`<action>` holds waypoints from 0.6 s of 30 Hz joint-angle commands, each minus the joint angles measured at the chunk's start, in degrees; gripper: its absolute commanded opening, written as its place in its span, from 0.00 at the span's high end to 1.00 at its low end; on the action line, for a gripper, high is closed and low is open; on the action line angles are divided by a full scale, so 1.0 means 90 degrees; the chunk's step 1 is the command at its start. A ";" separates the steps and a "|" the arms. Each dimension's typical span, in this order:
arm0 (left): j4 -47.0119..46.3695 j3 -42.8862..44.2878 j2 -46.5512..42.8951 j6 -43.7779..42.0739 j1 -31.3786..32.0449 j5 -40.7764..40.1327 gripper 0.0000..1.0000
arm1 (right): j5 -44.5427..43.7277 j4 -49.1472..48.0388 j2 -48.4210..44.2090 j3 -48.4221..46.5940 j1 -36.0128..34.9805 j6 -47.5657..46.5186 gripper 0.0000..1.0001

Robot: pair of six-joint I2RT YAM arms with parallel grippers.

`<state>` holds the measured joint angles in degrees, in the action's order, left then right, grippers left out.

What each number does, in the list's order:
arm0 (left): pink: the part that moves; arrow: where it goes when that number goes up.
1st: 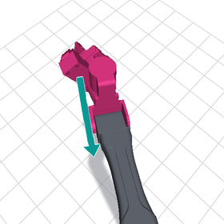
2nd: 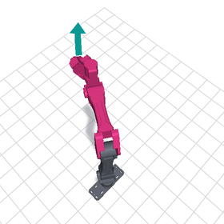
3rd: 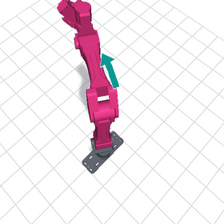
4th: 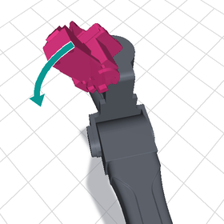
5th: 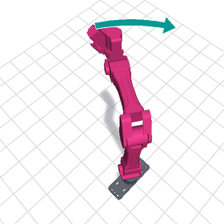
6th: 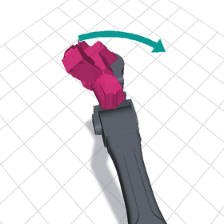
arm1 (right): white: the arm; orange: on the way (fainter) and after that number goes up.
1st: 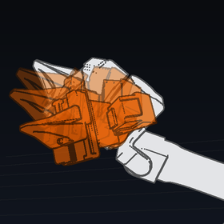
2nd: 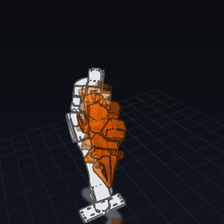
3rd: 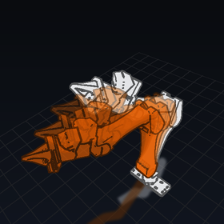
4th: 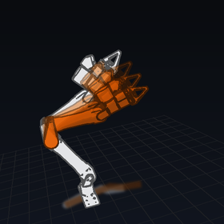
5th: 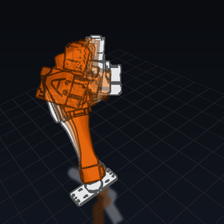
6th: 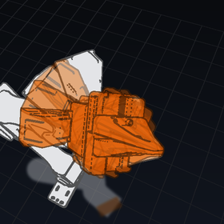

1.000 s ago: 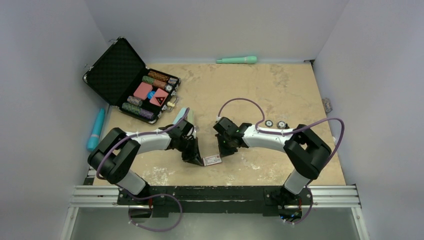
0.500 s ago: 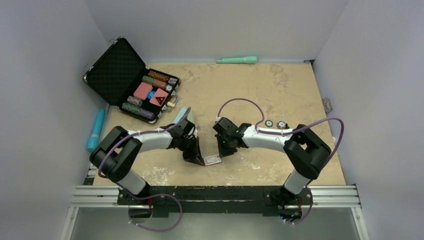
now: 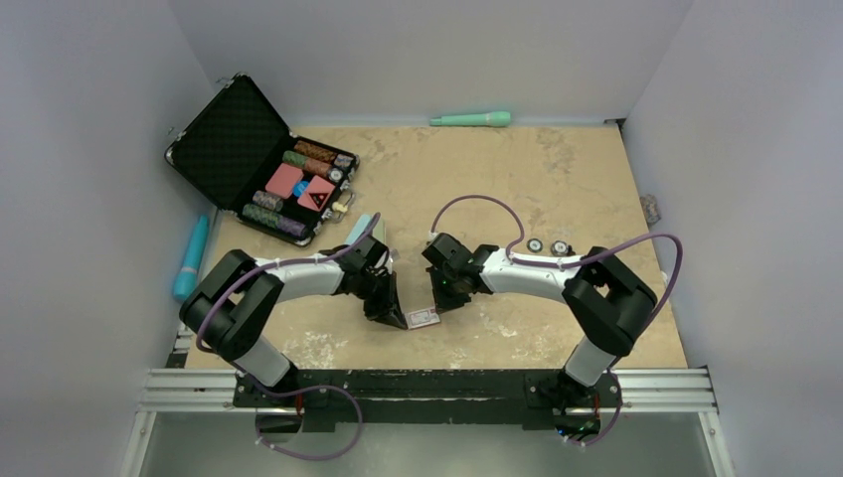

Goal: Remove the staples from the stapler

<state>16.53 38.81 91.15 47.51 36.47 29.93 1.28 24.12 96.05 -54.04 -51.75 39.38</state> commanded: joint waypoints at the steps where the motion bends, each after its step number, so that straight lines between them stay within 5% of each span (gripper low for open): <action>1: -0.0116 0.0158 -0.0020 -0.0018 0.0039 -0.0401 1.00 | 0.0179 -0.0025 0.0197 0.0074 -0.0146 -0.0021 1.00; 10: 0.1856 0.0637 -0.1178 -0.0447 0.0037 -0.1355 1.00 | 0.0023 0.0052 0.0154 0.0203 -0.0146 -0.0002 1.00; 18: 0.1924 0.0599 -0.1063 -0.0694 0.0038 -0.1703 1.00 | 0.0034 0.0043 0.0238 0.0123 -0.0144 0.0005 1.00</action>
<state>31.97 43.03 79.26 43.66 36.53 17.63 1.30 23.64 96.05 -53.89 -52.56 39.44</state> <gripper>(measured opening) 0.010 0.007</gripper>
